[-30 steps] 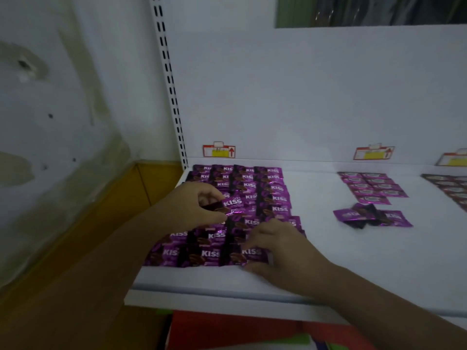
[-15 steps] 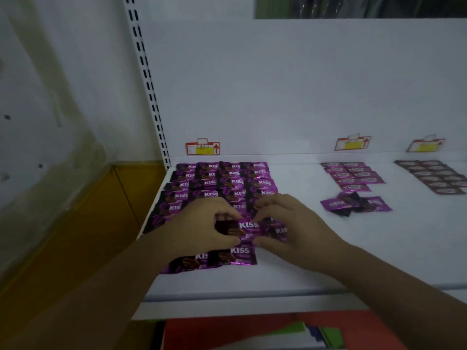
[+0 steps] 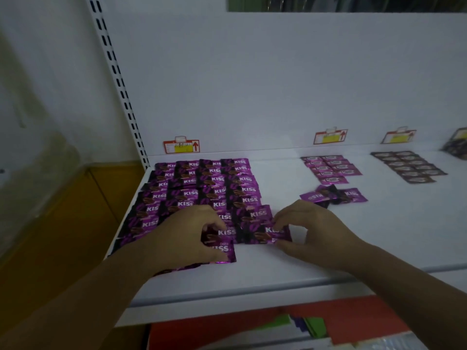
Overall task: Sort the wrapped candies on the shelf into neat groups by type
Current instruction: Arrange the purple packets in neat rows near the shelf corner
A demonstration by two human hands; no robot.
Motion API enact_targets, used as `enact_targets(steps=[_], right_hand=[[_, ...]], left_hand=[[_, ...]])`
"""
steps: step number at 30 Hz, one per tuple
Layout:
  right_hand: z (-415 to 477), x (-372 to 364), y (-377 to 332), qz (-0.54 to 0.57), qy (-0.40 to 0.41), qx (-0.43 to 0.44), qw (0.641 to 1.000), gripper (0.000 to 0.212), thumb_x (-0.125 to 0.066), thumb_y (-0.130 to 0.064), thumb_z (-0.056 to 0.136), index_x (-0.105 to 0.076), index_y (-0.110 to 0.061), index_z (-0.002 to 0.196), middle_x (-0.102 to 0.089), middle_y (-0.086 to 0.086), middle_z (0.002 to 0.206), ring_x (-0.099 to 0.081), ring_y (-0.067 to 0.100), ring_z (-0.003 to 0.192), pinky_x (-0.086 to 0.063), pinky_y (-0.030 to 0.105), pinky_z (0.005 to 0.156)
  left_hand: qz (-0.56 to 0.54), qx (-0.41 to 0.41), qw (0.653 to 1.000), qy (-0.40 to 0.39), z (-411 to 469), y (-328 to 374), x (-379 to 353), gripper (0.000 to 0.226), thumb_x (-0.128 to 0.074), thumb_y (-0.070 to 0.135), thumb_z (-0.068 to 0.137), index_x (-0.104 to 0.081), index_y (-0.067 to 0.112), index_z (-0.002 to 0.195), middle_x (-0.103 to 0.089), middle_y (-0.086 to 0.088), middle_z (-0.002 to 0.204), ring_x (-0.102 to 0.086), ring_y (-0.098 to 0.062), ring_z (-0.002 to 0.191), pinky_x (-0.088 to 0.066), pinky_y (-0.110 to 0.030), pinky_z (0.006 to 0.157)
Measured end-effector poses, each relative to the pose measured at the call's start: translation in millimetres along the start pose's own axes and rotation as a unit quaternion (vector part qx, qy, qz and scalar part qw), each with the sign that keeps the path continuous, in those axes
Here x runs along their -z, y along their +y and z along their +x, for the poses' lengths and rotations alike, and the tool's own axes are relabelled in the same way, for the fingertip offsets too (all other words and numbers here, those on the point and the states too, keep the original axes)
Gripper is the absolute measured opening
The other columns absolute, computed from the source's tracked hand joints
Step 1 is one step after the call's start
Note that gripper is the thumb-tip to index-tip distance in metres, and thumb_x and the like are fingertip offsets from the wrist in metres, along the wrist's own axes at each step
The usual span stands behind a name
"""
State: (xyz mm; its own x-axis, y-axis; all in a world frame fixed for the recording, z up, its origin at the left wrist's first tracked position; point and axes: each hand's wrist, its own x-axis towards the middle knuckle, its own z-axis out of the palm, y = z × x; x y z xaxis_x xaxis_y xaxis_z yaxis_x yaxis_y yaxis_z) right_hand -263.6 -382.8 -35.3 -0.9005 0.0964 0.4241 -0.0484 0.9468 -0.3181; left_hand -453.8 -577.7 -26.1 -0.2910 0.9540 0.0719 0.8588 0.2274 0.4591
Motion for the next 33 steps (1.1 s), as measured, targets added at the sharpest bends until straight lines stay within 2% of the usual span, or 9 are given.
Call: enact_targets(steps=[9,14,20,24,28,31,33], right_hand=[[-1.6,-16.2,-7.9,0.005,-0.035,0.054,0.998,0.026,-0.076,-0.037,0.074,-0.073,-0.021,0.094,-0.071,-0.008,0.096,-0.064,0.011,0.087,-0.053,0.035,0.074],[0.2,-19.8,-6.0,-0.004,-0.034,0.054,0.998,0.028,-0.076,-0.037,0.073,-0.074,-0.018,0.093,-0.071,-0.004,0.099,-0.064,0.015,0.09,-0.054,0.038,0.076],[-4.6,-15.7,2.1,0.014,-0.017,0.052,0.998,0.029,-0.067,-0.041,0.081,-0.071,-0.019,0.1,-0.068,-0.005,0.102,-0.061,0.012,0.094,-0.052,0.035,0.079],[-14.7,-0.1,24.5,0.001,0.02,0.017,1.0,0.02,-0.066,-0.032,0.082,-0.07,-0.018,0.097,-0.068,-0.005,0.101,-0.061,0.011,0.093,-0.048,0.028,0.082],[-34.4,21.6,60.8,-0.011,0.064,-0.054,0.996,0.013,-0.07,-0.024,0.078,-0.071,-0.019,0.089,-0.069,-0.005,0.098,-0.061,0.012,0.093,-0.044,0.021,0.084],[-45.2,40.2,95.9,-0.038,0.078,-0.122,0.989,0.014,-0.073,-0.019,0.076,-0.072,-0.018,0.09,-0.068,-0.002,0.1,-0.06,0.016,0.096,-0.041,0.021,0.084],[-49.8,51.1,118.9,-0.06,0.079,-0.173,0.98,0.019,-0.072,-0.018,0.077,-0.071,-0.016,0.096,-0.066,0.0,0.104,-0.057,0.02,0.098,-0.04,0.022,0.083]], left_hand=[[0.016,0.016,1.0,-0.015,-2.5,3.0,-4.6,0.044,-0.075,0.05,0.068,-0.066,0.033,0.108,-0.05,0.027,0.09,-0.044,0.014,0.086,-0.033,-0.003,0.068],[0.012,0.02,1.0,-0.017,-1.9,2.8,-5.0,0.045,-0.074,0.052,0.068,-0.066,0.034,0.109,-0.052,0.025,0.094,-0.045,0.011,0.09,-0.035,-0.004,0.069],[0.014,0.023,0.999,0.03,12.9,8.6,0.3,0.039,-0.068,0.049,0.075,-0.064,0.033,0.111,-0.054,0.023,0.093,-0.05,0.007,0.084,-0.038,-0.007,0.069],[0.017,0.011,0.999,0.046,43.4,27.7,-1.0,0.03,-0.069,0.042,0.077,-0.065,0.035,0.106,-0.055,0.024,0.089,-0.052,0.008,0.083,-0.041,-0.007,0.067],[0.008,-0.002,0.999,0.052,84.6,56.8,-13.2,0.025,-0.072,0.034,0.077,-0.067,0.033,0.101,-0.057,0.023,0.086,-0.053,0.012,0.08,-0.041,-0.003,0.065],[-0.007,-0.01,0.999,0.035,119.2,77.2,-27.1,0.026,-0.073,0.031,0.077,-0.067,0.028,0.102,-0.06,0.021,0.086,-0.057,0.007,0.08,-0.043,-0.003,0.067],[-0.012,-0.002,1.0,0.024,142.3,88.9,-39.4,0.029,-0.072,0.033,0.077,-0.066,0.028,0.105,-0.062,0.017,0.095,-0.057,0.002,0.085,-0.042,-0.004,0.069]])
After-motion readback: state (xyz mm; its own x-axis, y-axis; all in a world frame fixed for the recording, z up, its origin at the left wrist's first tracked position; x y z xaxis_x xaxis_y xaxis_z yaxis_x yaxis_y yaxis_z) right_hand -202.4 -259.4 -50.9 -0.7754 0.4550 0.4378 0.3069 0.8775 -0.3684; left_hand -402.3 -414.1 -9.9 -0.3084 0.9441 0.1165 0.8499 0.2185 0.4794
